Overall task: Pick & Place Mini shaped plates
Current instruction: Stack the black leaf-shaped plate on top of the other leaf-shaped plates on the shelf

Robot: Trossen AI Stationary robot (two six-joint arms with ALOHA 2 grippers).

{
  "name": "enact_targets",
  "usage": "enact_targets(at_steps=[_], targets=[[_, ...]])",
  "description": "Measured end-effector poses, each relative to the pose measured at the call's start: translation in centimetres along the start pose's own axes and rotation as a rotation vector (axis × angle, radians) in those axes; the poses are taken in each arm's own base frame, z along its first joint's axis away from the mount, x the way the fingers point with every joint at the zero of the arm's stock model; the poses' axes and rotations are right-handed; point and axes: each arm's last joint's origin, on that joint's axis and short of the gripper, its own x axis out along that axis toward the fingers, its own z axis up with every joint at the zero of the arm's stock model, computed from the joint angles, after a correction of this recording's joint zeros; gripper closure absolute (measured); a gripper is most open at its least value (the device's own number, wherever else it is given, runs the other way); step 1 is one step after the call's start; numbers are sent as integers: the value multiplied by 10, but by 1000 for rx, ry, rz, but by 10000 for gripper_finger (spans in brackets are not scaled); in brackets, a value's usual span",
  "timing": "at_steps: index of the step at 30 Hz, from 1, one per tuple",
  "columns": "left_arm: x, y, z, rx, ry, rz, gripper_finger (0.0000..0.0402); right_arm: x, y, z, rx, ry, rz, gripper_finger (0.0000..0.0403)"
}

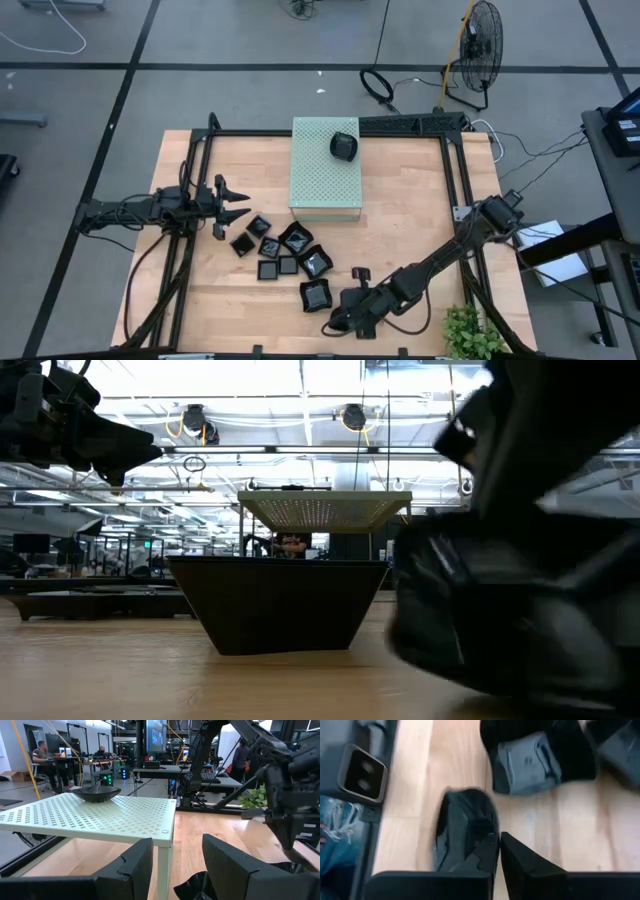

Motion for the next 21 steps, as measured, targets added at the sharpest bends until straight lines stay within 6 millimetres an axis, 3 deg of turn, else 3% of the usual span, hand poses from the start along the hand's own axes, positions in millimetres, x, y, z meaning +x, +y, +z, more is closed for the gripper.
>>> enact_targets(at_steps=[14, 17, 21], targets=[[0, 0, 0, 0, 0, 0, 227, -44, -21, 31, -3, -121, 26, 386], [0, 0, 0, 0, 0, 0, 227, -45, -21, 30, 21, -112, 24, 370], [0, 0, 0, 0, 0, 0, 227, -43, -26, 22, 205, -30, -19, 332]])
